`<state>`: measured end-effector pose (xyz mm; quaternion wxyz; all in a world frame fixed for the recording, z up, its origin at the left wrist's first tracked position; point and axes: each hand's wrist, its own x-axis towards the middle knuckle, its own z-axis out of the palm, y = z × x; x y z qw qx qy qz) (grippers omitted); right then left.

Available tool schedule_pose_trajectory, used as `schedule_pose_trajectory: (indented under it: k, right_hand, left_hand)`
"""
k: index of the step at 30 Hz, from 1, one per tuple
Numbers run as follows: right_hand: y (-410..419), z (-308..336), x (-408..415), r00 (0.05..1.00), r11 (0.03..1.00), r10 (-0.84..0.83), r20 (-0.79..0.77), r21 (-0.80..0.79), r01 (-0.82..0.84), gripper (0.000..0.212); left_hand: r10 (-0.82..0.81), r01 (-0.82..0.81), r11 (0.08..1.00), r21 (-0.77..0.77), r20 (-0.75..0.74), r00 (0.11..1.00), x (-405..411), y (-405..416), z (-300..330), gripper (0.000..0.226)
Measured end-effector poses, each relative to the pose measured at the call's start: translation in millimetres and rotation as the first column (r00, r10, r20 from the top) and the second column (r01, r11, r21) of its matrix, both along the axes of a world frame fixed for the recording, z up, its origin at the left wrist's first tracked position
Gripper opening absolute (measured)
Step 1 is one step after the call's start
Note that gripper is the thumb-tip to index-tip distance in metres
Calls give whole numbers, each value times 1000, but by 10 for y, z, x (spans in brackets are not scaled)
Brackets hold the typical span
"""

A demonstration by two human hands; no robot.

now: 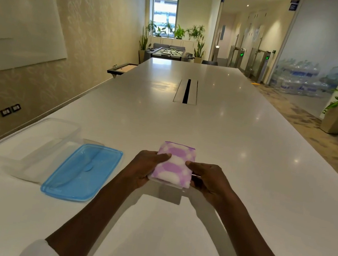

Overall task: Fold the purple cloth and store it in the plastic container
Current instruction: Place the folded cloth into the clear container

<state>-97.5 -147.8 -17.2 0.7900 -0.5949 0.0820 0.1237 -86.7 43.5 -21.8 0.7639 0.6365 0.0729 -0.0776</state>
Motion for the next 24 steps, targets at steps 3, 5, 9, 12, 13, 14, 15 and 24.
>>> schedule_pose_trajectory:
  k: [3, 5, 9, 12, 13, 14, 15, 24]
  right_hand:
    - [230, 96, -1, 1000, 998, 27, 7, 48, -27, 21]
    - [412, 160, -5, 999, 997, 50, 19, 63, -51, 17]
    - [835, 275, 21, 993, 989, 107, 51, 98, -112, 19]
    - [1209, 342, 54, 988, 984, 142, 65, 103, -148, 20]
    - [1325, 362, 61, 986, 981, 150, 72, 113, -157, 20]
    - [1444, 378, 75, 986, 980, 151, 77, 117, -159, 19]
    - [1580, 403, 81, 985, 979, 154, 83, 120, -163, 19]
    - [2740, 563, 137, 983, 986, 137, 122, 78, -147, 25]
  left_hand:
    - [41, -42, 997, 57, 13, 999, 18, 244, 97, 29]
    - [63, -64, 995, 83, 17, 998, 19, 444, 167, 34]
    - [112, -116, 987, 110, 43, 993, -28, 894, 313, 42]
    - [169, -177, 974, 142, 61, 984, -43, 1249, 390, 37]
    - [184, -192, 969, 156, 61, 981, -45, 1357, 417, 37]
    - [198, -206, 963, 173, 64, 978, -45, 1476, 440, 38]
    - [209, -218, 957, 191, 68, 976, -45, 1617, 469, 40]
    - [294, -372, 789, 489, 230, 928, -42, 2825, 703, 25]
